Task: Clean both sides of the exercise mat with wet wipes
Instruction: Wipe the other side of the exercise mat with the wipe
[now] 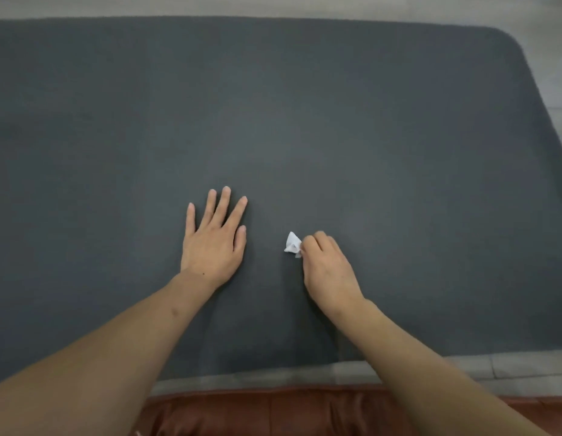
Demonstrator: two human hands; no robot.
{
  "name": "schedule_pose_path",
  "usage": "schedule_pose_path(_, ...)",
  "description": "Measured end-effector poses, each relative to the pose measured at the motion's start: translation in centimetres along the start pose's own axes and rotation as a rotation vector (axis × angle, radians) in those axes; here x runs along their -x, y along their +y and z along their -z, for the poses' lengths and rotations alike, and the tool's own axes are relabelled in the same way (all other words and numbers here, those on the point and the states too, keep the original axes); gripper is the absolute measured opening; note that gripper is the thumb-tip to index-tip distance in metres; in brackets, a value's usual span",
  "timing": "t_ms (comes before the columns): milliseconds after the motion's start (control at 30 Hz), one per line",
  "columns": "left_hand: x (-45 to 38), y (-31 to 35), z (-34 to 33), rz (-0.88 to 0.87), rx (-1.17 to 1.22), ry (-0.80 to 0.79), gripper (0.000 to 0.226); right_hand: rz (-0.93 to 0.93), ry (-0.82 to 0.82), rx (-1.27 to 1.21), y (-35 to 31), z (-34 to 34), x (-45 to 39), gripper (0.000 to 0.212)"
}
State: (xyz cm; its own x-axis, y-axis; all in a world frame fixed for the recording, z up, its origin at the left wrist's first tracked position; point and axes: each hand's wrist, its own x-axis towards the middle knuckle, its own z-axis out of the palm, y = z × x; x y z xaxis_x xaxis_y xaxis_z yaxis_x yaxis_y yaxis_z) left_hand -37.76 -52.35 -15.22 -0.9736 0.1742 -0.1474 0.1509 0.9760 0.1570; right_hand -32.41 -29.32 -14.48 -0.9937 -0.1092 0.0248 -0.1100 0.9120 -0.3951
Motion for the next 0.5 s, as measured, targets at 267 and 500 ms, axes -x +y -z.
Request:
schedule_pose_path(267, -13.8, -5.9, 3.2, 0.109, 0.013, -0.015, 0.061, 0.069, 0.055, 0.004, -0.1, -1.2, -15.9, 0.036)
schedule_pose_path(500, -25.5, -10.8, 6.5, 0.016, -0.039, 0.195, 0.038, 0.023, 0.057, 0.030, 0.5, -1.6, -29.7, 0.022)
